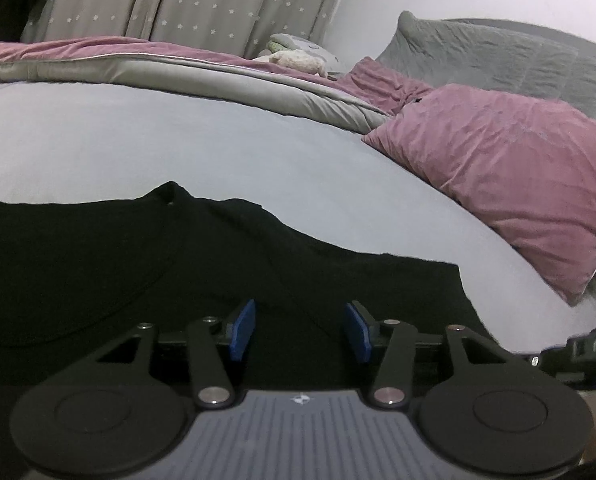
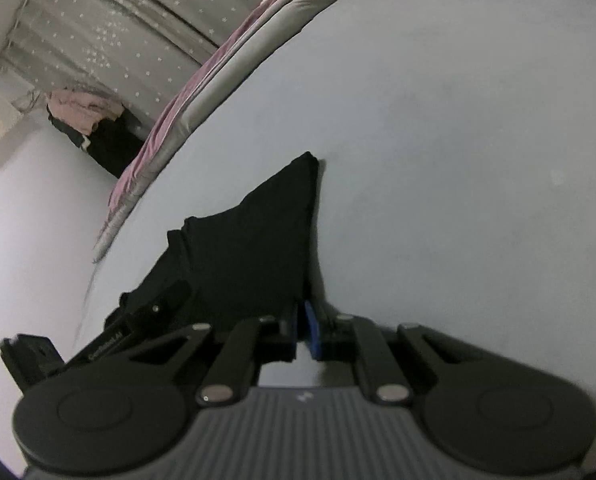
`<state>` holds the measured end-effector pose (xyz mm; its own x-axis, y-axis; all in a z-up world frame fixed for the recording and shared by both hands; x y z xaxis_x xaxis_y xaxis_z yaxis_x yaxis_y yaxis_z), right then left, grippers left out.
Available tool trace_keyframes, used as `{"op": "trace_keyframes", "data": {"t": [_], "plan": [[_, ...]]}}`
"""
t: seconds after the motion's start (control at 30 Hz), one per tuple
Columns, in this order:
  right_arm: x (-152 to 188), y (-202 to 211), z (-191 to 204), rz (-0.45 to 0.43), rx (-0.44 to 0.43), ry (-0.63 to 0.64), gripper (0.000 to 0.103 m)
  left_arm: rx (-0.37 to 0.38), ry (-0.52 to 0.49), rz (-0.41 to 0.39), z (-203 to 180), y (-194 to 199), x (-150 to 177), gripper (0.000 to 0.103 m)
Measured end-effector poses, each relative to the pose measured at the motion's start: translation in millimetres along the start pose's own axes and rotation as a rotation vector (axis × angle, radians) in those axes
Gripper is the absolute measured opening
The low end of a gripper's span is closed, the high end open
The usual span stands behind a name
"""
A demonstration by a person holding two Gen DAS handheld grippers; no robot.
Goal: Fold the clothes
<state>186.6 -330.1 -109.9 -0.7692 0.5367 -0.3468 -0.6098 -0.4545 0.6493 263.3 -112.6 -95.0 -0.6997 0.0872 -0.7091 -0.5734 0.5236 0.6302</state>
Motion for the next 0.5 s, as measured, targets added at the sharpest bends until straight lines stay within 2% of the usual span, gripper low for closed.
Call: {"op": "trace_keyframes", "data": {"t": [0.07,0.23,0.5], "plan": [[1,2,-1,-0.006,-0.004,-0.002,0.010,-0.004,-0.008,0.002,-1,-1,1,0.051],[-11,10,6,-0.042,0.008,0.018,0.039,0.003,-0.003,0.003,0,-1,0,0.051],[-66,-18,10,-0.125,0.061,0.087,0.038,0.016,0.010,0.002,1,-1,1,0.051]]}}
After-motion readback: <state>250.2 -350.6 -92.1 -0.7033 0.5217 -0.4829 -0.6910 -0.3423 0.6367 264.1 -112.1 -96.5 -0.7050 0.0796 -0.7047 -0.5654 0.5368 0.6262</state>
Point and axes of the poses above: each gripper's, at about its wrist camera, not at the fingertips, and y roughly against the way its jaws point, z to its left, x to its underside, the point moved 10 cm from there along -y, roughly the way its jaws point, and after that the axes turned 9 degrees about z, right-handed, at the moved point
